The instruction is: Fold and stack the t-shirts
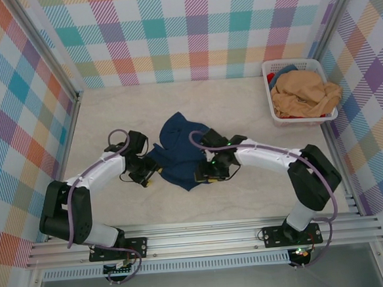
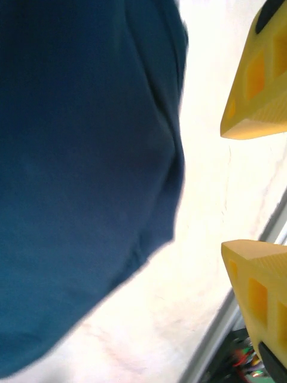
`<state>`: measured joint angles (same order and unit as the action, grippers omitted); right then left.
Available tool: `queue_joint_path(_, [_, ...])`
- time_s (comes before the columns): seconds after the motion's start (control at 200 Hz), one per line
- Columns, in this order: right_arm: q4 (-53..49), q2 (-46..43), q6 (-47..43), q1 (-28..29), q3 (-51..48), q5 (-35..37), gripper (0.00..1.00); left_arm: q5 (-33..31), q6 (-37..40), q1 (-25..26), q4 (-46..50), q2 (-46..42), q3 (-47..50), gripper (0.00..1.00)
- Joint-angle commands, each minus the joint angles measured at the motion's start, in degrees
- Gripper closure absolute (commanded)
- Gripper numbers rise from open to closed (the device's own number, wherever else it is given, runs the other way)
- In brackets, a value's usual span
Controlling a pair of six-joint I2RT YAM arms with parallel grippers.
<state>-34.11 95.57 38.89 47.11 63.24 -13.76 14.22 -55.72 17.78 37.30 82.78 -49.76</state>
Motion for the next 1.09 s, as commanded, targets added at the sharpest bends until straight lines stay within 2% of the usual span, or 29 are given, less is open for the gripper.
queue_joint_path(0.0, [-3.98, 3.59, -1.98, 4.92, 5.37, 1.13, 0.49, -3.33, 1.09, -1.71, 2.94, -2.27, -2.68, 0.47])
queue_joint_path(0.13, [-7.55, 9.41, -1.55, 10.3, 12.65, 9.03, 0.48, -6.09, 0.67, -1.87, 6.47, -6.13, -3.88, 0.47])
queue_joint_path(0.315, [-13.21, 17.26, -3.11, 13.29, 20.15, 20.9, 0.49, -8.5, -0.87, -2.05, 10.04, -14.06, -2.91, 0.47])
queue_joint_path(0.555, [-15.29, 22.92, -10.16, 15.2, 24.81, 25.23, 0.49, -8.67, -1.37, -3.29, 11.18, -19.35, -1.33, 0.45])
queue_joint_path(0.71, [-15.33, 24.48, -12.0, 15.55, 26.24, 25.12, 0.51, -8.33, -1.49, -3.41, 10.78, -19.61, -0.83, 0.45])
queue_joint_path(0.755, [-14.92, 24.47, -12.17, 15.79, 26.12, 24.7, 0.55, -8.18, -1.45, -3.52, 10.69, -19.54, -0.7, 0.44])
queue_joint_path(0.795, [-14.53, 24.49, -12.26, 15.73, 25.75, 23.96, 0.62, -7.74, -1.41, -3.54, 10.16, -19.35, -0.5, 0.44])
queue_joint_path(0.93, [-12.99, 23.8, -12.27, 15.76, 25.26, 20.51, 0.97, -5.95, -1.69, -3.63, 8.97, -17.85, 0.42, 0.44])
queue_joint_path(1.005, [-9.75, 23.7, -14.46, 15.64, 26.53, 11.63, 1.0, -6.36, -1.62, -3.62, 9.22, -18.1, 0.72, 0.44])
queue_joint_path(1.09, [-9.57, 25.74, -13.76, 15.74, 30.45, 5.03, 1.0, -7.05, -1.01, -4.02, 9.84, -18.66, 0.56, 0.44])
